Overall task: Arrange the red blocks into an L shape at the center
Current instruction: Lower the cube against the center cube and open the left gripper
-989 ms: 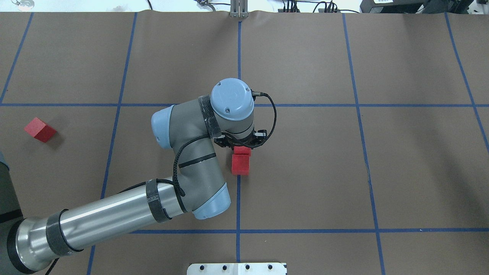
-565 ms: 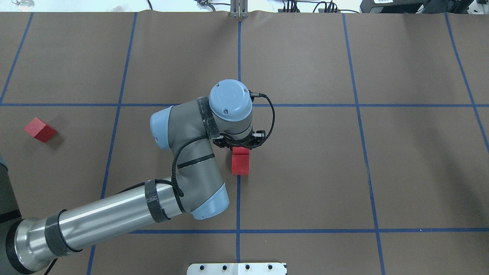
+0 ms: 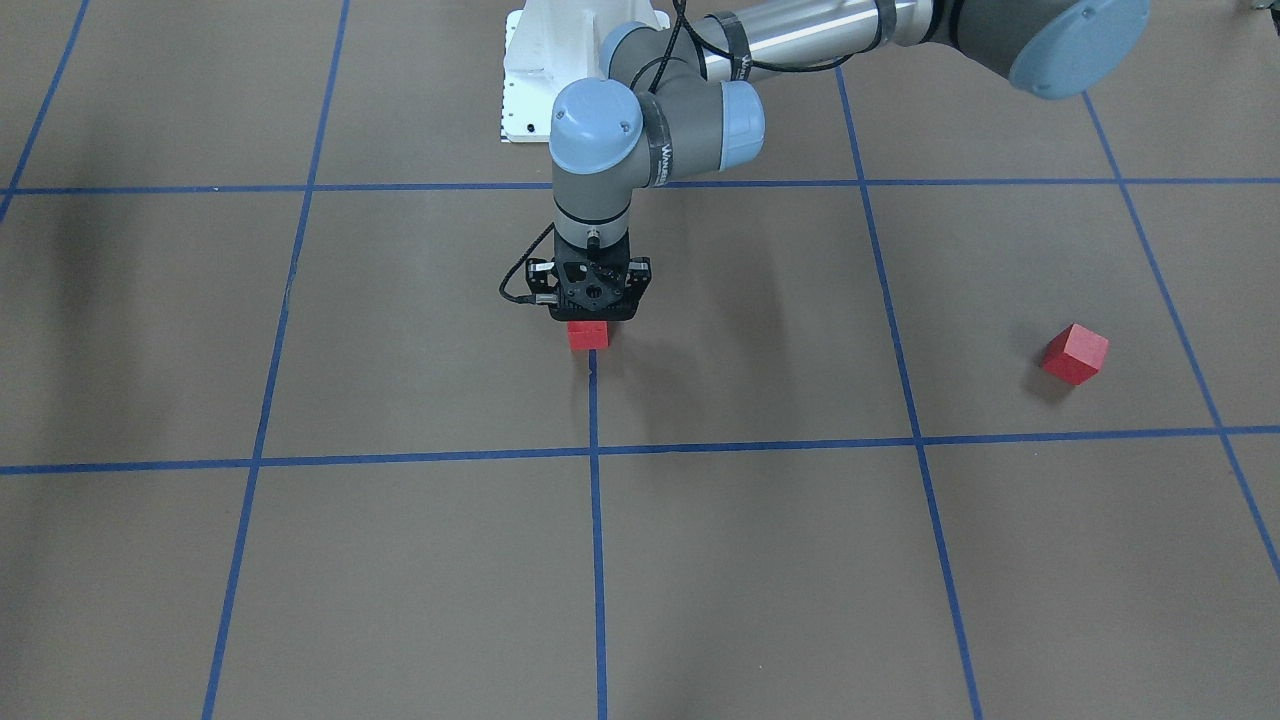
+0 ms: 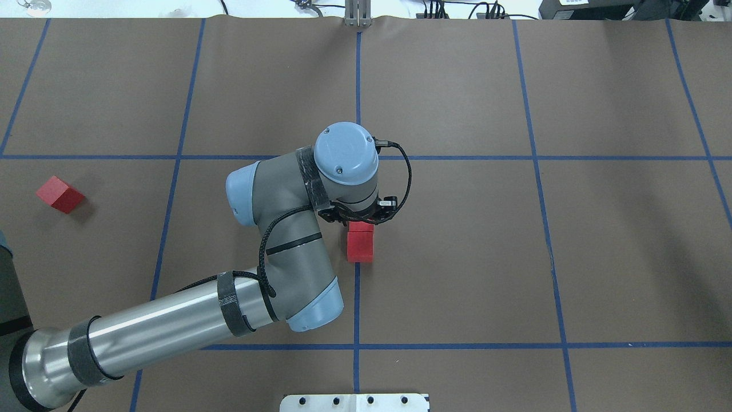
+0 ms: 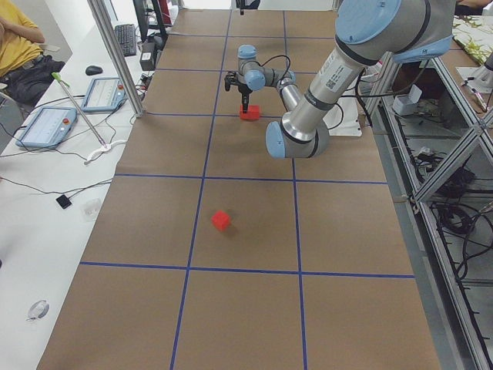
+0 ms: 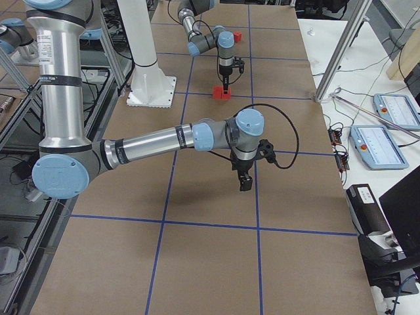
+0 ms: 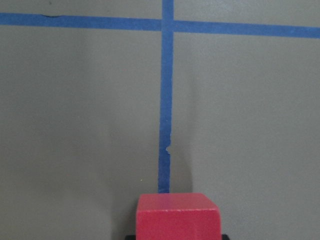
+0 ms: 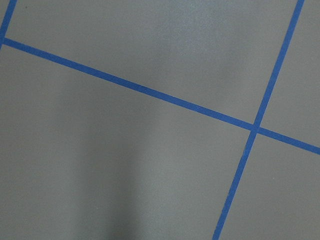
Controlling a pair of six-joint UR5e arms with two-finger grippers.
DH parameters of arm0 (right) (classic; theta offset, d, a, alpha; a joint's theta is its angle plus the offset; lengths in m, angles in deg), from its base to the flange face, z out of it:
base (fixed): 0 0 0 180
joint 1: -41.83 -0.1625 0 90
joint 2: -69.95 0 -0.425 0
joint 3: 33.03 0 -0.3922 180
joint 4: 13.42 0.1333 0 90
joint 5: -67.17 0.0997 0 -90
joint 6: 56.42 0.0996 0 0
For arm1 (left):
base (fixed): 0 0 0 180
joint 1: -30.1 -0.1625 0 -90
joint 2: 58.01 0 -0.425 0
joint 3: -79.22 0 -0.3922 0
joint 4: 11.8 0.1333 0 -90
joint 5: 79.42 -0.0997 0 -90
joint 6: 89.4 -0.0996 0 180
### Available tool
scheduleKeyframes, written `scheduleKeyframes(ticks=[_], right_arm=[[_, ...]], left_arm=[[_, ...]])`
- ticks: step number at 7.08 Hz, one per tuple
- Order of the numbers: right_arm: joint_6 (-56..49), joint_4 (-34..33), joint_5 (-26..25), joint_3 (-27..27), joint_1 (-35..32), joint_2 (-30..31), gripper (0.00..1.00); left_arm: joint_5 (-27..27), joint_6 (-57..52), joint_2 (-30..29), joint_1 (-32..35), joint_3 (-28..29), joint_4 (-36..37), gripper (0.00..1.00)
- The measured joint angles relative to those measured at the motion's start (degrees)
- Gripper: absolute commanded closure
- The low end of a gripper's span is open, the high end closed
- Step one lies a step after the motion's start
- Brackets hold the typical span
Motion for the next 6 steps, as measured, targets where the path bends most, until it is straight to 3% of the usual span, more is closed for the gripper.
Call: scheduleKeyframes(ticks=[2, 4, 6], right_arm=[[-0.06, 0.00, 0.00, 0.00, 0.00, -0.06, 0.01], [-0.01, 0.00, 0.00, 0.00, 0.00, -0.02, 0.01], [0.00, 0.00, 0.00, 0.00, 0.00, 0.01, 0.01]], left_arm=[[-0.27, 0.99, -0.03, -0.30, 0.00, 0.00, 0.30], [-0.31, 1.08, -0.02, -0.36, 0.00, 0.02, 0.00], [-0.40, 0.72, -0.05, -0.04, -0.28, 0.21, 0.00]])
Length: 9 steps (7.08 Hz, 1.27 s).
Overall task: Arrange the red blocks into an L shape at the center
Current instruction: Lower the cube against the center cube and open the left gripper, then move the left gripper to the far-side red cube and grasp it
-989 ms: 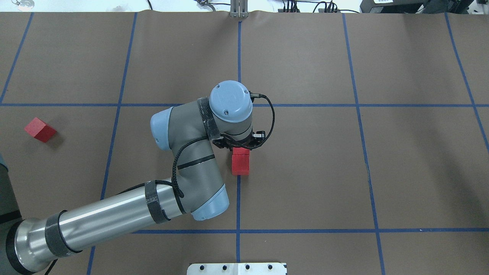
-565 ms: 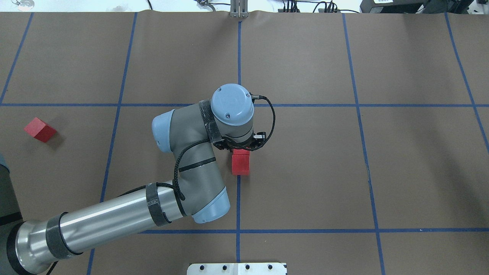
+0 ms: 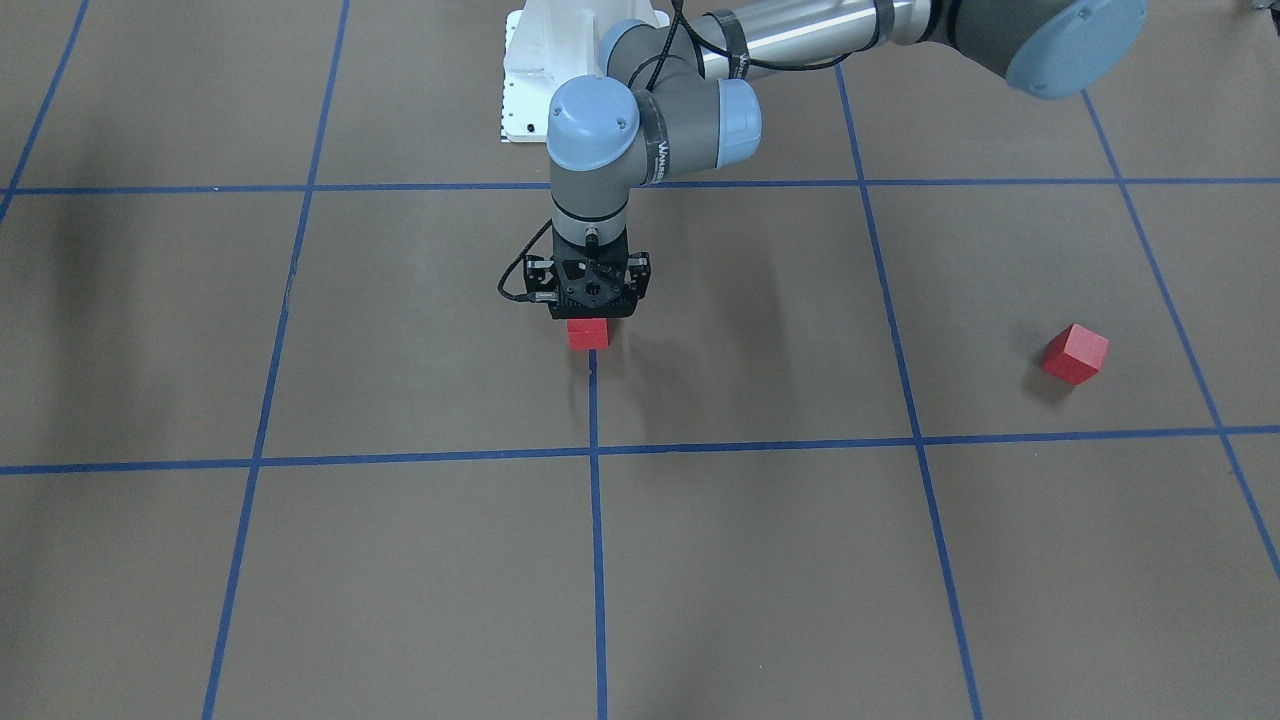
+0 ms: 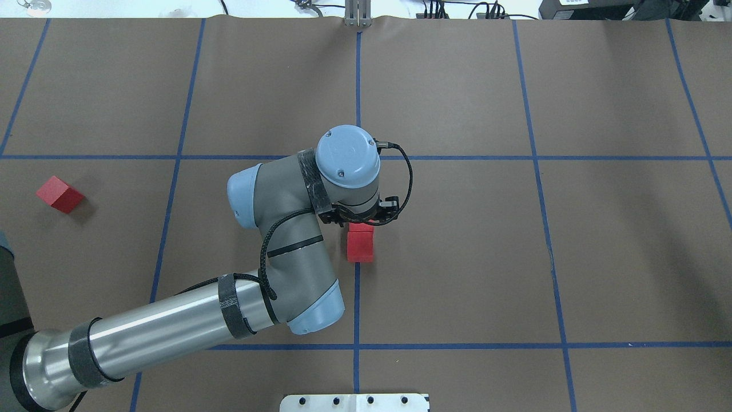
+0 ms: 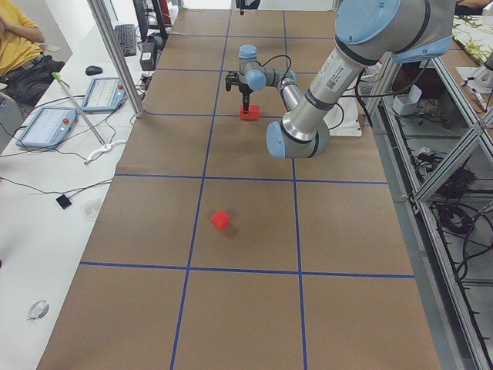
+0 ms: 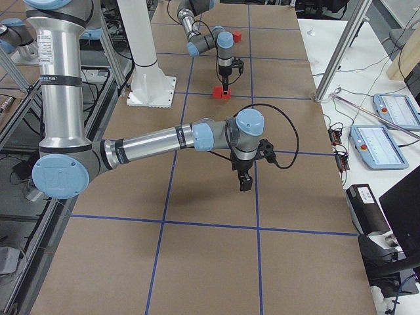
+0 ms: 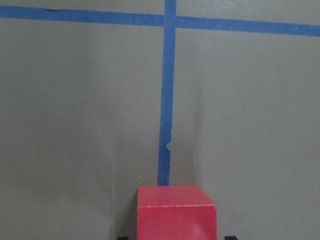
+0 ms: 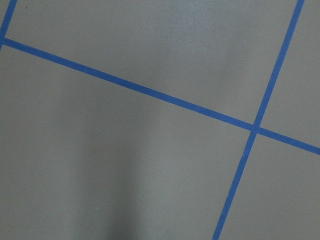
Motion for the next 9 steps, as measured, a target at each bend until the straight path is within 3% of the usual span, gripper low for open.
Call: scheduleKeyframes(ticks=[4, 7, 9], right_arm=[[-0.05, 0.00, 0.00, 0.00, 0.00, 0.01, 0.01], [-0.06, 0.00, 0.00, 0.00, 0.00, 0.03, 0.01], [-0.05, 0.00, 0.00, -0.04, 0.00, 0.40, 0.01]], left_arm=[[0.58, -6.99, 2.68, 3.36, -4.57, 1.10, 0.00], [5.31, -23.64, 18.98, 9.64, -17.82, 0.97, 0.00], [10.16, -37.55, 31.21, 17.18, -22.59, -1.43, 0.00]])
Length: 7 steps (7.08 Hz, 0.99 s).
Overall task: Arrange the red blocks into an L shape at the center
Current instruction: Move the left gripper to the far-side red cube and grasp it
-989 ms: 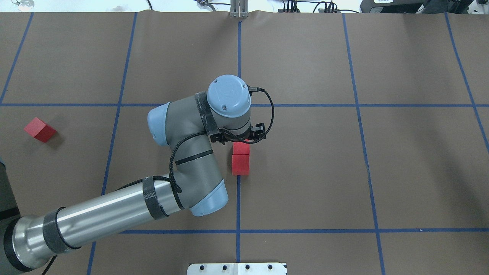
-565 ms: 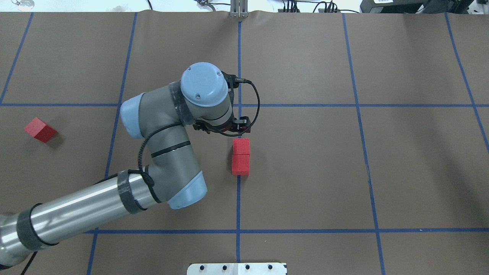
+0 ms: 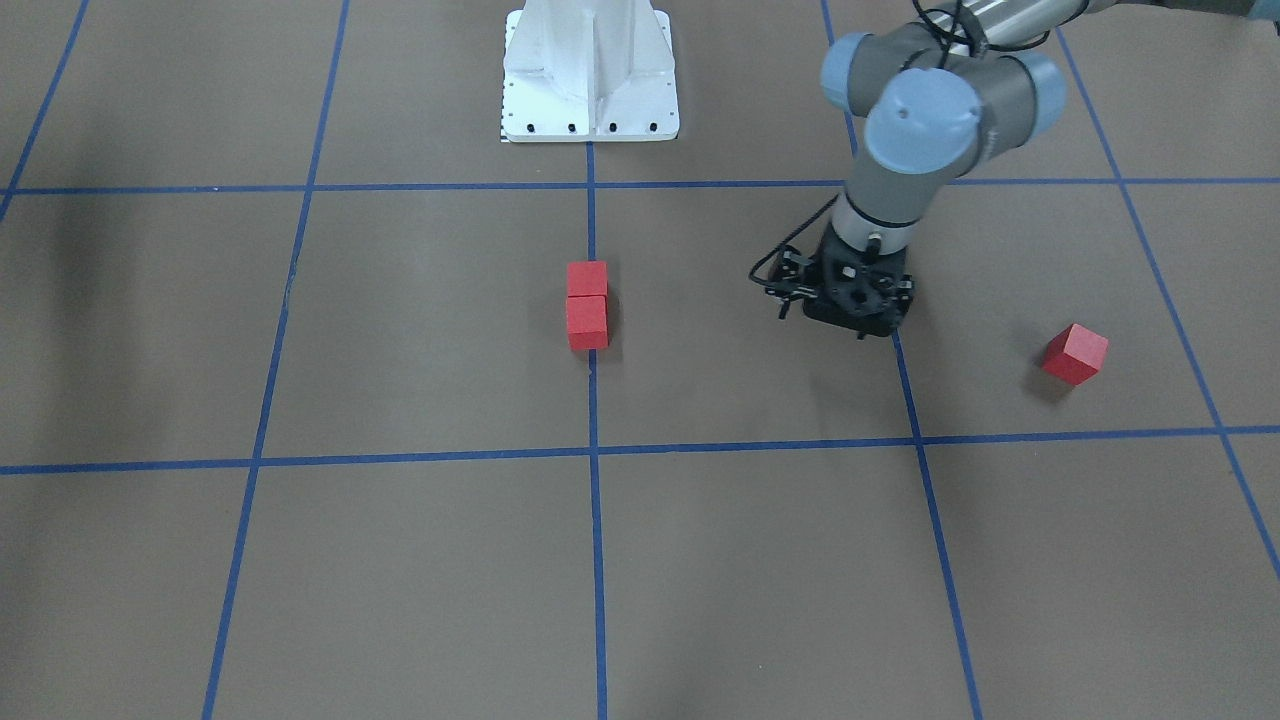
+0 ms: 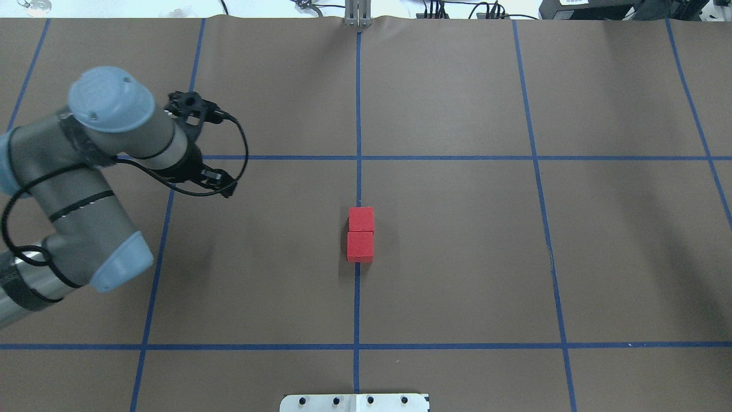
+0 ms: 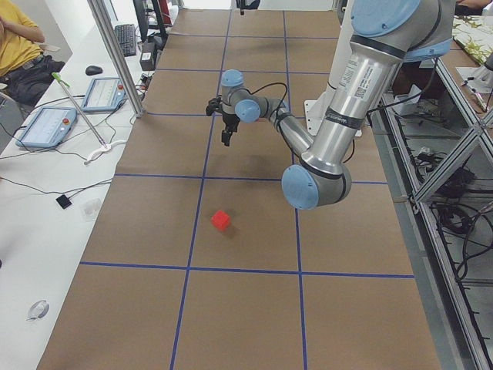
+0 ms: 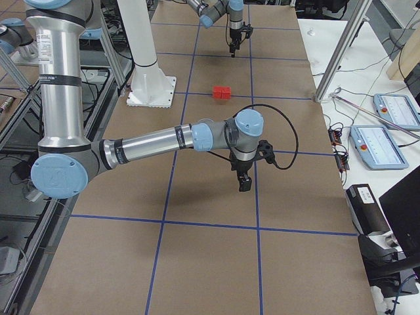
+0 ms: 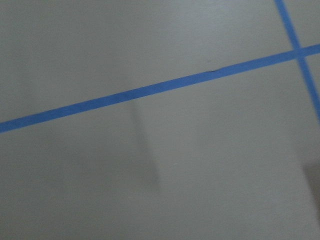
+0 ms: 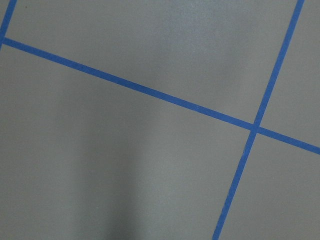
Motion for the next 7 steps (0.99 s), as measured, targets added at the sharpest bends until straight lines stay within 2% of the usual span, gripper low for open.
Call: scheduleKeyframes(ticks=[2, 3, 5, 7], right_arm=[[0.02, 0.00, 0.06, -0.10, 0.00, 0.25, 0.01], [0.03, 0.00, 0.08, -0.15, 0.00, 0.31, 0.01], [0.01, 0.06, 0.07, -0.23, 0.00, 0.33, 0.01], [0.06, 0.09, 0.01, -0.25, 0.00, 0.31, 0.01]], left_arm=[[6.68, -14.07, 11.26, 8.87, 0.06, -7.00, 0.00], [8.48, -20.21, 14.57, 12.36, 1.13, -8.57, 0.00], [9.55, -28.93, 17.00, 16.52, 5.91, -11.25, 0.01], [10.16, -30.75, 17.50, 17.72, 12.09, -18.45, 0.01]])
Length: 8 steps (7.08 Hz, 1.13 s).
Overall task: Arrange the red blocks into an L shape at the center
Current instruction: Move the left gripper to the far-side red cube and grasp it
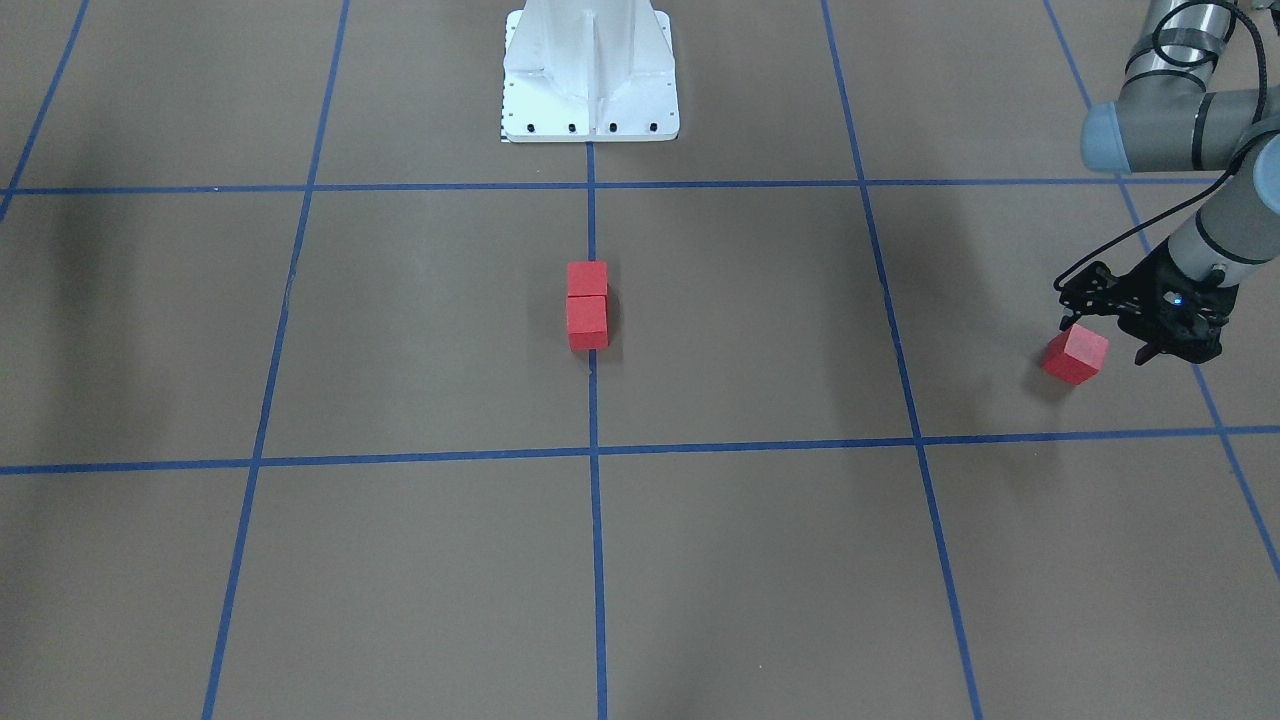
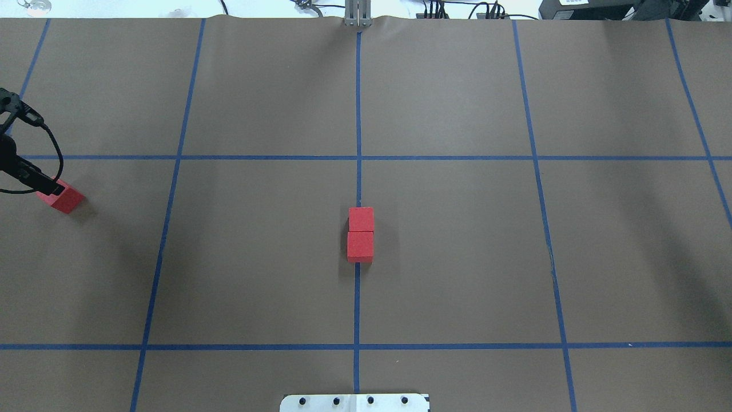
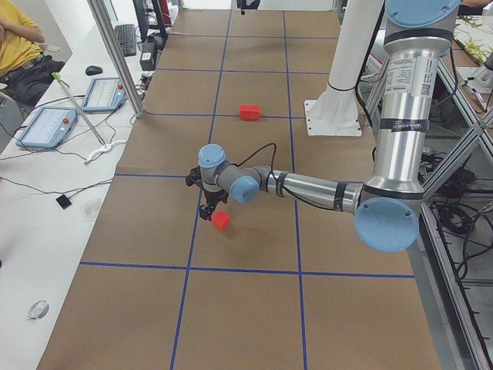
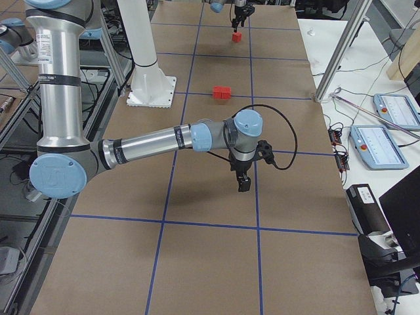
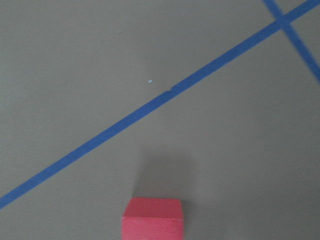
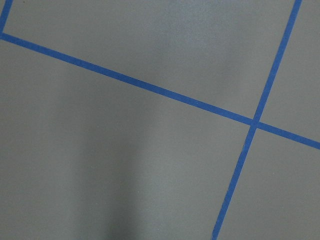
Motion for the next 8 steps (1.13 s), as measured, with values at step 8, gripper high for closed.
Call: scheduleKeyframes(ticks=[8], right_arm=[[-0.05, 0.00, -0.01, 0.11, 0.00, -0.03, 0.01]], left_arm=[[0.25, 9.63, -0.11, -0.75, 4.87, -7.85, 0.02]])
